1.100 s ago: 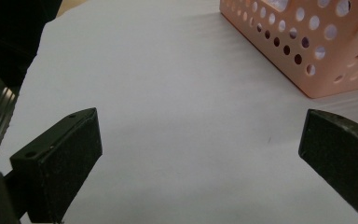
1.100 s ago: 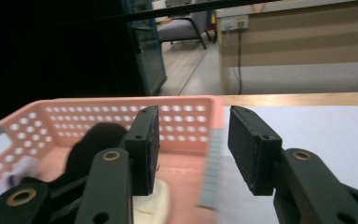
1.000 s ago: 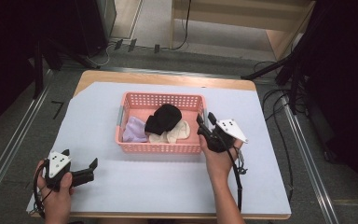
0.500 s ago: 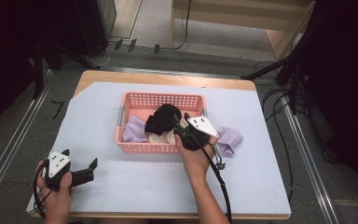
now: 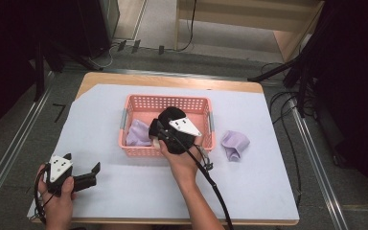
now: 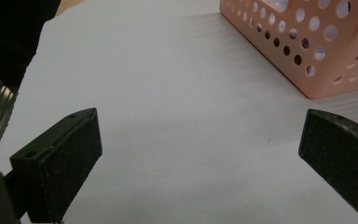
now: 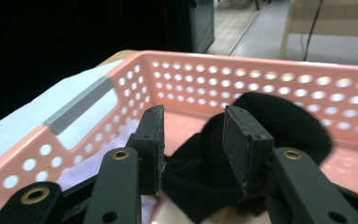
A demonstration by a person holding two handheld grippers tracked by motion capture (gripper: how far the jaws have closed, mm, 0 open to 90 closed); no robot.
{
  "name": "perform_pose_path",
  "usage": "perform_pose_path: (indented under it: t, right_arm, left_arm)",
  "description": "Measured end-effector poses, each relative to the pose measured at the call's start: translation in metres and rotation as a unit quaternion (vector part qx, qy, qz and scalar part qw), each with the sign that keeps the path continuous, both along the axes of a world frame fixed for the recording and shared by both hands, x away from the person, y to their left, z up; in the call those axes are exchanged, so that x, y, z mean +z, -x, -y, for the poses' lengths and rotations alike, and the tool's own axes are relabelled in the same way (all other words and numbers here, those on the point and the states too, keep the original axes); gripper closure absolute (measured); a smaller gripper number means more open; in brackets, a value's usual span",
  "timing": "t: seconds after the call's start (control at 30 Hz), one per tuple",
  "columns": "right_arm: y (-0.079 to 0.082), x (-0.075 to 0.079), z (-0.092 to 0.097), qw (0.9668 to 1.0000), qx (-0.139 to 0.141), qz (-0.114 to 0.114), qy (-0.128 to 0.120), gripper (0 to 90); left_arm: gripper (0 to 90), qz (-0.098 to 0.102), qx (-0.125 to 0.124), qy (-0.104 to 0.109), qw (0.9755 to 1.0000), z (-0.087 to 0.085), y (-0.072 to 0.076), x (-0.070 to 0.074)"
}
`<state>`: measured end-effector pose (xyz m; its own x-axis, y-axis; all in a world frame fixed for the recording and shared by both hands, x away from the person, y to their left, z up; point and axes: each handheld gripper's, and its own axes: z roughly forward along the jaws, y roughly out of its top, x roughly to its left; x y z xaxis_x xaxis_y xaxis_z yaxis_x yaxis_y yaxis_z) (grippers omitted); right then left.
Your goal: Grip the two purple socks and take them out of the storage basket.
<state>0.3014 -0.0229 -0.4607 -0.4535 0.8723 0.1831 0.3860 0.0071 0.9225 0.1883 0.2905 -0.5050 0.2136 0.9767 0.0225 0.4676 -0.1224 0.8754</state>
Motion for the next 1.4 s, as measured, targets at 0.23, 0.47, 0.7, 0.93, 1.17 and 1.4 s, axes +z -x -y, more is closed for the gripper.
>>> perform_pose_path:
  t: [0.23, 0.47, 0.7, 0.93, 1.17, 1.4]
  right_arm:
    - [-0.007, -0.003, -0.023, 0.999, 0.017, -0.036, 0.021, 61.2]
    - [-0.022, -0.006, -0.036, 0.995, 0.022, -0.086, 0.046, 61.2]
    - [-0.032, -0.01, -0.046, 0.9912, 0.023, -0.113, 0.065, 57.8]
    - [-0.039, -0.011, -0.054, 0.9842, 0.044, -0.159, 0.064, 61.4]
    - [-0.035, -0.01, -0.056, 0.9873, 0.062, -0.131, 0.063, 86.9]
    - [-0.026, 0.002, -0.043, 0.9958, 0.064, -0.065, 0.002, 88.6]
  left_arm:
    - [0.2, -0.001, -0.002, 0.0, 1.0, 0.0, 0.0, 0.0]
    - [0.1, -0.005, -0.002, 0.001, 1.0, -0.001, 0.0, 0.001]
    - [0.1, -0.004, -0.001, 0.001, 1.0, -0.001, 0.0, 0.0]
    - [0.2, -0.005, -0.003, 0.0, 1.0, -0.001, 0.0, 0.001]
    - [0.2, -0.003, -0.003, 0.002, 1.0, -0.001, 0.0, 0.0]
    - [0.1, -0.006, -0.002, 0.002, 1.0, -0.001, 0.0, 0.001]
